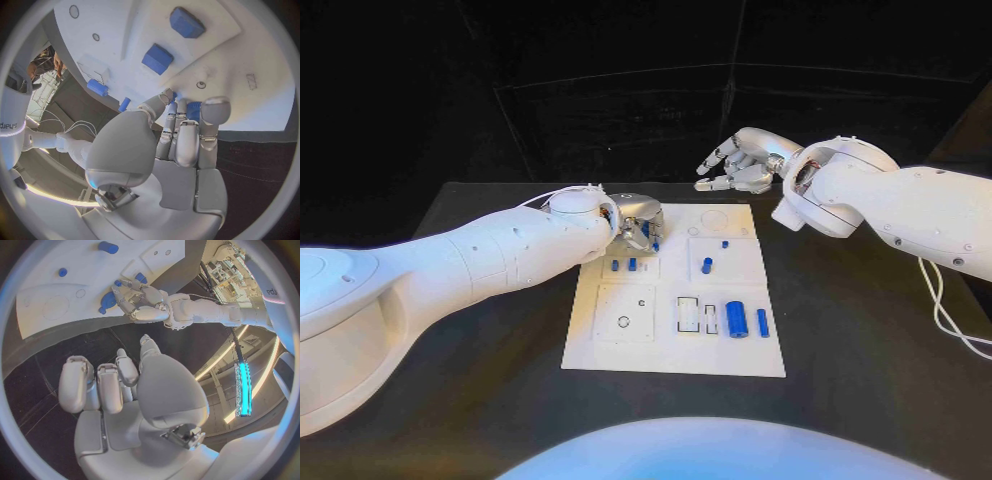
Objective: Assemble the parts on the task board
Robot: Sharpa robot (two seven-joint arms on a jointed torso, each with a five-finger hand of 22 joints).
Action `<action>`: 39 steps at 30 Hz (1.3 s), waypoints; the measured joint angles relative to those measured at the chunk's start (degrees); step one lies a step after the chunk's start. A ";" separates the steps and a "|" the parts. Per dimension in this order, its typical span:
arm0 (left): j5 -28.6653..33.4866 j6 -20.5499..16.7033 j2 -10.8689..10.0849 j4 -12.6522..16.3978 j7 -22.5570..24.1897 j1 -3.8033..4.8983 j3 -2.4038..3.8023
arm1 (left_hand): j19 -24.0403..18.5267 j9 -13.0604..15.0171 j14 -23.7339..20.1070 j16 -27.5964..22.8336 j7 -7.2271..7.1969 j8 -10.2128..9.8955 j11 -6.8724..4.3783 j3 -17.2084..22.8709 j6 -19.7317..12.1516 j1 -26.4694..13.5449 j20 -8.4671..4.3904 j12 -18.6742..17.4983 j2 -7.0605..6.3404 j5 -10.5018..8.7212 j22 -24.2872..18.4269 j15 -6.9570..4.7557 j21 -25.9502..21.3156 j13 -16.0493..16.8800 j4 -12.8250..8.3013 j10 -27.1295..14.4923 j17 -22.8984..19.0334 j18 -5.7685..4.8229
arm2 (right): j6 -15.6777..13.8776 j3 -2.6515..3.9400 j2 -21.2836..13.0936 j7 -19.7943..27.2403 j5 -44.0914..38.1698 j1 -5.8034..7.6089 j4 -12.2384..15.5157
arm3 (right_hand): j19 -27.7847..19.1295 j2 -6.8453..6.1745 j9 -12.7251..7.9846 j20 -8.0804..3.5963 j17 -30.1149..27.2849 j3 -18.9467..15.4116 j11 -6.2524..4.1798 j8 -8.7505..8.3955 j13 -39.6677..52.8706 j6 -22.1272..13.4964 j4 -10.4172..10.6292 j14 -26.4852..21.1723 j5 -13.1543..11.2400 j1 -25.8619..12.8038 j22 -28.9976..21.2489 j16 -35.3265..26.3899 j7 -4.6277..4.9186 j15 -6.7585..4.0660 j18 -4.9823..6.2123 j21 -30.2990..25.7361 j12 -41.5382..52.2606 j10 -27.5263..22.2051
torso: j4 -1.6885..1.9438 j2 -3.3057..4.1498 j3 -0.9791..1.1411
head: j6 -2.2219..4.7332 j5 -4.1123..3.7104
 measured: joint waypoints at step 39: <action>0.74 -5.02 -3.78 5.39 1.45 -0.83 4.61 | 0.93 0.27 0.10 0.22 -0.80 -0.20 -1.30 4.06 4.36 0.34 -0.93 -2.17 2.23 -0.23 4.22 -0.93 3.42 0.09 -1.59 5.79 -0.90 -0.84 | 0.24 0.00 0.27 0.04 0.00 0.00 -0.74 | 0.00 0.23 0.00 0.00 0.00 0.00 0.00 0.00 0.01 0.00 0.00 0.00 0.17 0.23 0.00 0.00 0.00 0.00 0.00 0.00 0.00 0.00 | 0.11 -0.03 -0.02 | 0.22 0.21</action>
